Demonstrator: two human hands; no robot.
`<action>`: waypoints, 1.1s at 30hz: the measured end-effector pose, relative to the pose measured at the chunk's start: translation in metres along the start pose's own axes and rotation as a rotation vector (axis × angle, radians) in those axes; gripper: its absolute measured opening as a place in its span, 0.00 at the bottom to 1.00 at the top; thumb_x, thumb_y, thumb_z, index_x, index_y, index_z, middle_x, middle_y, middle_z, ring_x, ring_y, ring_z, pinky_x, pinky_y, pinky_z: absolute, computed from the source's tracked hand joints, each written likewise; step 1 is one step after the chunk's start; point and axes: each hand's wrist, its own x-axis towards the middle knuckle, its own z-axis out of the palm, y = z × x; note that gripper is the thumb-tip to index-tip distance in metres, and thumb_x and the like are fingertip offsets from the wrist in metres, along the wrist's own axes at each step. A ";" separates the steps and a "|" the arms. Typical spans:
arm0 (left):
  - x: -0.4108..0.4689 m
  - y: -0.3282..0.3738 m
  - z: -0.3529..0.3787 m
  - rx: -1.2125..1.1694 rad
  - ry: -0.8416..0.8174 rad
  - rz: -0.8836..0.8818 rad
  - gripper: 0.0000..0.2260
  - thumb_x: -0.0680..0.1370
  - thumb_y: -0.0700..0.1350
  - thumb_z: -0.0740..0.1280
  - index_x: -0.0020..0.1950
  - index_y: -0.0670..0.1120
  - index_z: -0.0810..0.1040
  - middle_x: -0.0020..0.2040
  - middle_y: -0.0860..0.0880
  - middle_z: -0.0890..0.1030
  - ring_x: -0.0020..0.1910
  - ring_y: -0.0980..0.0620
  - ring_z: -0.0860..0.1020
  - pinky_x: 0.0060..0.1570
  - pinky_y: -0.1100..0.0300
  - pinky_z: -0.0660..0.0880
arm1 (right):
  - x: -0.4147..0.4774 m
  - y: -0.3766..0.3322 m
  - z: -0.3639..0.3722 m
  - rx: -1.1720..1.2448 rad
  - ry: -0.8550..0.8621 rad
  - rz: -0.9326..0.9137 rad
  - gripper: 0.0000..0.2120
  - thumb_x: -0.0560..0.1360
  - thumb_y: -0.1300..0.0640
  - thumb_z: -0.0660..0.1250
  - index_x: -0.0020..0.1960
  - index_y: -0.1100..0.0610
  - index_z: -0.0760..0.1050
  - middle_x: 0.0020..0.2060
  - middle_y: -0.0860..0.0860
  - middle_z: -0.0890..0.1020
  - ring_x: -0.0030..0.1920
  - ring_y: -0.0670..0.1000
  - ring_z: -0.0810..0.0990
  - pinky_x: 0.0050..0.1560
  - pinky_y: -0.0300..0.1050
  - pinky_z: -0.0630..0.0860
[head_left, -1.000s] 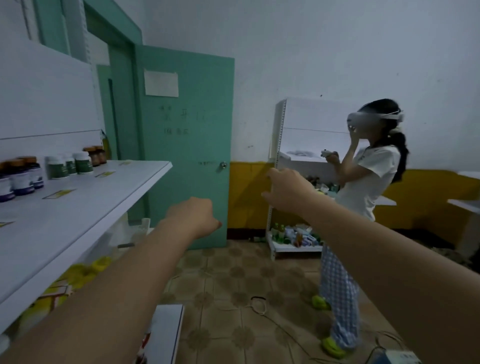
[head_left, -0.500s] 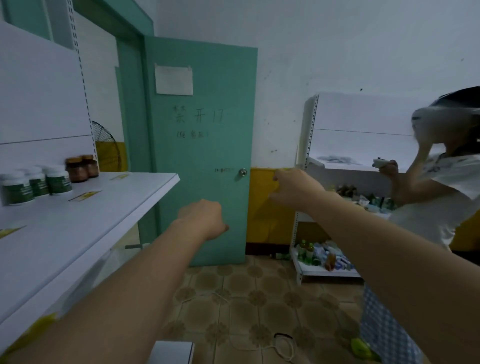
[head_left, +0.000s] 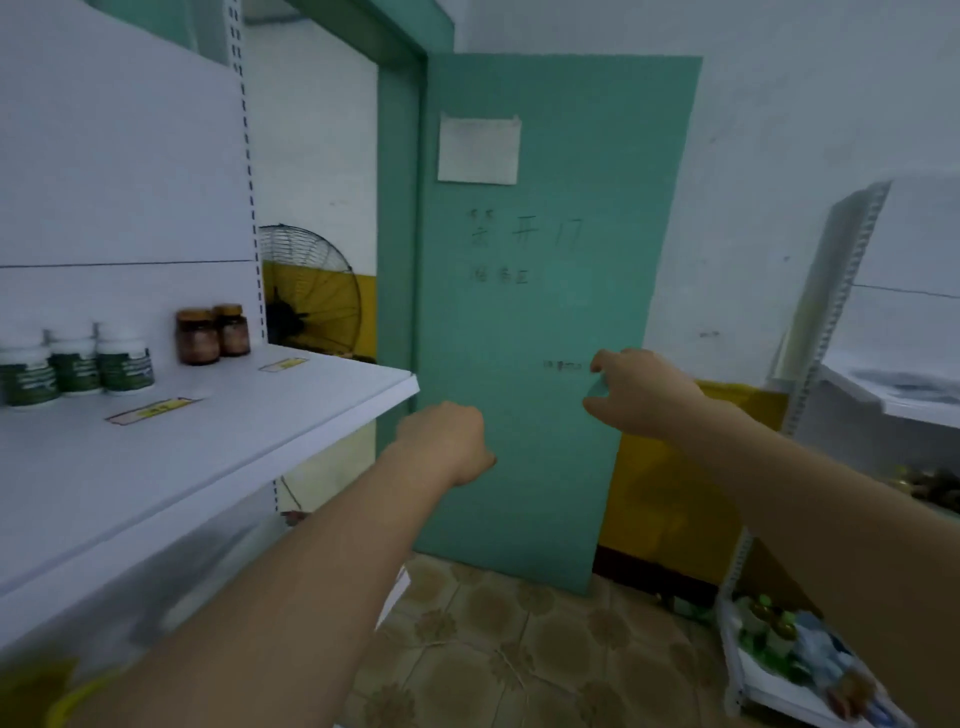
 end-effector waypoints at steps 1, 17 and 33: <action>0.014 -0.002 -0.003 0.005 0.015 -0.033 0.15 0.77 0.52 0.62 0.58 0.45 0.74 0.57 0.45 0.77 0.55 0.44 0.76 0.44 0.57 0.70 | 0.020 0.001 0.002 0.014 0.005 -0.017 0.21 0.75 0.49 0.62 0.65 0.58 0.68 0.56 0.57 0.76 0.56 0.59 0.75 0.54 0.52 0.76; 0.162 -0.171 0.001 0.093 0.051 -0.553 0.18 0.78 0.55 0.61 0.63 0.45 0.72 0.60 0.45 0.75 0.57 0.45 0.75 0.45 0.56 0.70 | 0.289 -0.141 0.094 0.174 -0.024 -0.552 0.19 0.77 0.52 0.62 0.65 0.59 0.68 0.58 0.59 0.75 0.57 0.59 0.74 0.55 0.52 0.75; 0.201 -0.271 0.026 0.154 0.157 -1.156 0.19 0.81 0.54 0.55 0.67 0.44 0.67 0.63 0.43 0.71 0.62 0.43 0.70 0.55 0.53 0.69 | 0.411 -0.330 0.127 0.424 0.012 -1.159 0.21 0.78 0.52 0.60 0.68 0.57 0.67 0.61 0.58 0.74 0.59 0.58 0.74 0.55 0.50 0.75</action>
